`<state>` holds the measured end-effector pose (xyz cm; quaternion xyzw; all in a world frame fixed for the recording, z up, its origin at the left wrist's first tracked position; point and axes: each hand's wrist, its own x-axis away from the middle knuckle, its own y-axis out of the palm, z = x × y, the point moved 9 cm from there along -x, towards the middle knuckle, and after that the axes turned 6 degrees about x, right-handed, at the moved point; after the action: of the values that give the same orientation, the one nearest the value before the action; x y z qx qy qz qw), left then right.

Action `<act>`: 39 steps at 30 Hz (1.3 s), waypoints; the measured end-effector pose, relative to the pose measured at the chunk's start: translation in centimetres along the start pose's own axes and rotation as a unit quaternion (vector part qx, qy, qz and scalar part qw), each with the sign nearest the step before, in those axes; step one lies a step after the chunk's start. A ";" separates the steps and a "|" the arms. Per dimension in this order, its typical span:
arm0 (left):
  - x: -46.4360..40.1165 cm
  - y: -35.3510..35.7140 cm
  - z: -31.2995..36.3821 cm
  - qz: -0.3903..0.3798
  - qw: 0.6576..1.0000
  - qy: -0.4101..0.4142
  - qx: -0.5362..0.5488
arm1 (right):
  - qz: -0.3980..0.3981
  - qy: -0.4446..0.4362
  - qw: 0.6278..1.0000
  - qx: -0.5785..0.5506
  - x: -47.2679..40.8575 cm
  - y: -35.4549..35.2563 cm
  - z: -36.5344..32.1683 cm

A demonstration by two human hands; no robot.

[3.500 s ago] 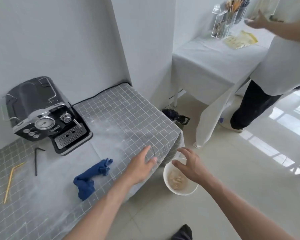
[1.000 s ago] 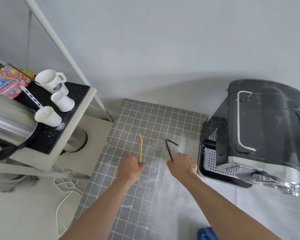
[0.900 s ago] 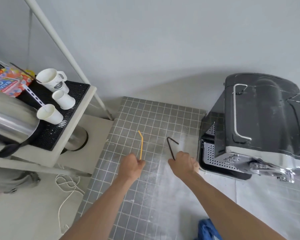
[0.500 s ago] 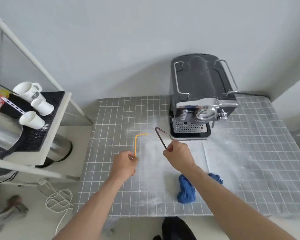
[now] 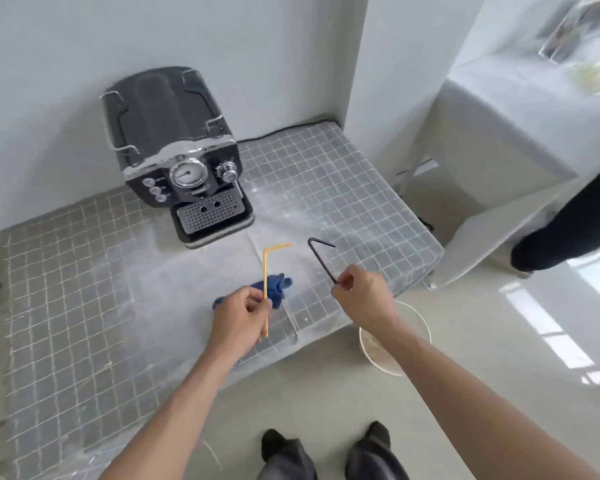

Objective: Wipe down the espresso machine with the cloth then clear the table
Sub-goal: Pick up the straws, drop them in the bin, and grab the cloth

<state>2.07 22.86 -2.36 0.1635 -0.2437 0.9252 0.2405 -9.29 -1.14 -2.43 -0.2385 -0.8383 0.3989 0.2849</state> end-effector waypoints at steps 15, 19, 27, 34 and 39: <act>3.5 30.2 -1.0 -0.160 0.984 -0.021 -0.072 | 0.004 0.187 0.981 -0.048 3.8 -6.0 30.9; 3.0 35.9 -5.9 -0.192 0.972 -0.047 -0.127 | -0.033 0.211 0.977 -0.031 3.3 -2.3 36.7; -6.4 45.0 -18.1 -0.199 0.949 -0.085 -0.228 | -0.082 0.227 0.970 0.015 -2.4 8.7 45.5; -13.4 50.9 -27.2 -0.199 0.941 -0.097 -0.255 | -0.094 0.239 0.966 0.039 -6.9 17.1 51.5; -13.4 52.4 -27.3 -0.212 0.948 -0.084 -0.223 | -0.120 0.233 0.965 0.009 -7.4 20.2 53.2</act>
<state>-19.33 -7.70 -50.09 0.2303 -0.4228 0.7579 0.4403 -36.03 -22.70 -48.42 -0.2197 -0.7676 0.3027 0.5205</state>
